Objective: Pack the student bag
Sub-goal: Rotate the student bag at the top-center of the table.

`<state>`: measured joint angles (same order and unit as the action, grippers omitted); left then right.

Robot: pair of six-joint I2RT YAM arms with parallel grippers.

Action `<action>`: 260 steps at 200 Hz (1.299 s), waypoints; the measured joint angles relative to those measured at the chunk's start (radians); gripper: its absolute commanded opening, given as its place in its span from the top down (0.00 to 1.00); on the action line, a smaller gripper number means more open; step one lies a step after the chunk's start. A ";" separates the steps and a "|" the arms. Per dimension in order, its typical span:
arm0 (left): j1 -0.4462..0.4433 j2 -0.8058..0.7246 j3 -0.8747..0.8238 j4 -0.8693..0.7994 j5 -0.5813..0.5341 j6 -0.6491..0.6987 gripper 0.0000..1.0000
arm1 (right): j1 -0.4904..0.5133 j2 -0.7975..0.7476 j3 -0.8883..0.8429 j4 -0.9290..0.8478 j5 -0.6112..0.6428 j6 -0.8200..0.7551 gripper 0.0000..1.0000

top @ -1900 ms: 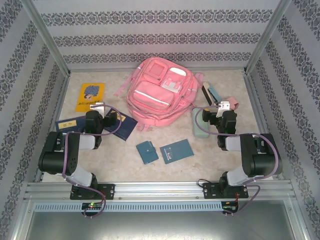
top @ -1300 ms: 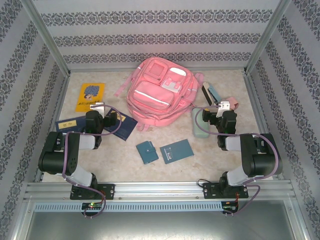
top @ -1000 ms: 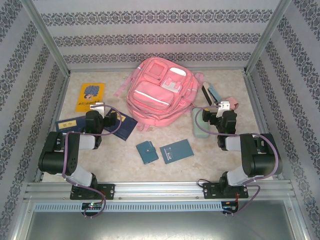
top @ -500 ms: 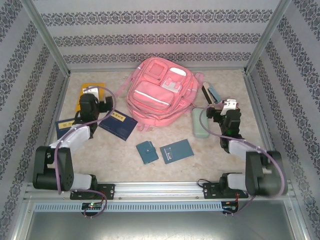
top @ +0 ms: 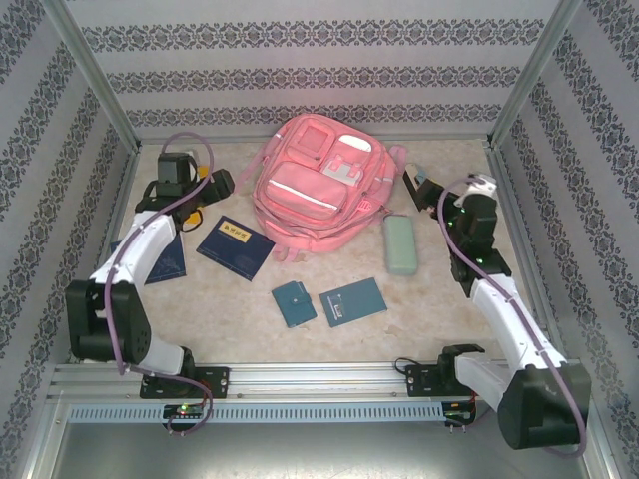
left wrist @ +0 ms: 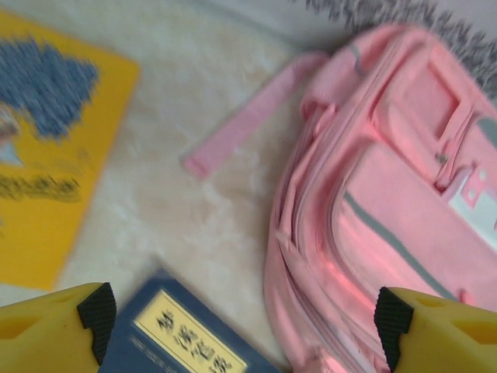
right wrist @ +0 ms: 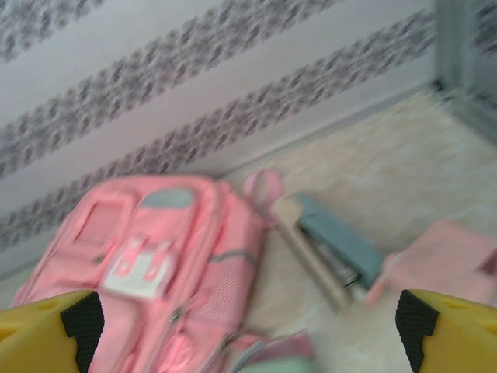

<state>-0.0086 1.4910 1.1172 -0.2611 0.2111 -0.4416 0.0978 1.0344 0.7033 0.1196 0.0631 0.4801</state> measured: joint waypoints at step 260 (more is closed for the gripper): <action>-0.365 0.344 0.149 -0.235 -0.086 -0.343 1.00 | 0.187 0.573 0.226 -0.324 -0.099 -0.012 0.02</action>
<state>-0.3740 1.8355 1.2663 -0.4961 0.1253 -0.7841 0.2844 1.6073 0.9295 -0.2043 -0.0360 0.4683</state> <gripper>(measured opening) 0.056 0.981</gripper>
